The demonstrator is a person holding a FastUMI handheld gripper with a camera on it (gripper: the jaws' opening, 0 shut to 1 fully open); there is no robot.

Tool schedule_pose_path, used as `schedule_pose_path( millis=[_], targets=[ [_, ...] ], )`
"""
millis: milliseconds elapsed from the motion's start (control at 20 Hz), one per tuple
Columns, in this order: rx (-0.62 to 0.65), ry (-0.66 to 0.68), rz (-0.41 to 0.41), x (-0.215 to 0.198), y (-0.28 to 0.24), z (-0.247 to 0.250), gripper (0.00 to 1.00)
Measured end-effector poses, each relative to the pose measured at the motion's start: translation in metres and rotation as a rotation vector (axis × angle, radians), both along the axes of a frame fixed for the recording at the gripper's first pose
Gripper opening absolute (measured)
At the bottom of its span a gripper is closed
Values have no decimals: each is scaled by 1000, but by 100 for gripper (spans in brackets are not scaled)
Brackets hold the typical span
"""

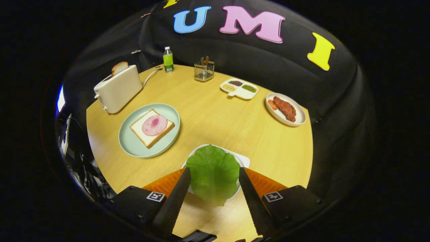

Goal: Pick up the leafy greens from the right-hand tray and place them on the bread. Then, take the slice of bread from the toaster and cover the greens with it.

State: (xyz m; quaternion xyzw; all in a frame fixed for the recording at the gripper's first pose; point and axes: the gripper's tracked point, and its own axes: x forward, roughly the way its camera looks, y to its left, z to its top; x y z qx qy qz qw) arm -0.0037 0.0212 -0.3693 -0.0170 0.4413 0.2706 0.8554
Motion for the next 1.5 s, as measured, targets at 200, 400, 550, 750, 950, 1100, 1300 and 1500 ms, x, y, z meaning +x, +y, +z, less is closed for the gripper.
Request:
schedule_pose_path(
  millis=[200,400,550,750,950,1100,1300,1500],
  targets=[
    [30,106,23,0,10,-39,84],
    [20,150,56,1,19,-62,76],
    [-28,142,82,-1,16,-68,61],
    [-12,139,78,-3,19,-70,11],
    [-6,119,16,2,12,-55,8],
    [29,78,-11,5,11,-22,8],
    [59,18,-24,8,22,28,8],
    [98,-23,13,7,60,75,7]
  ],
)
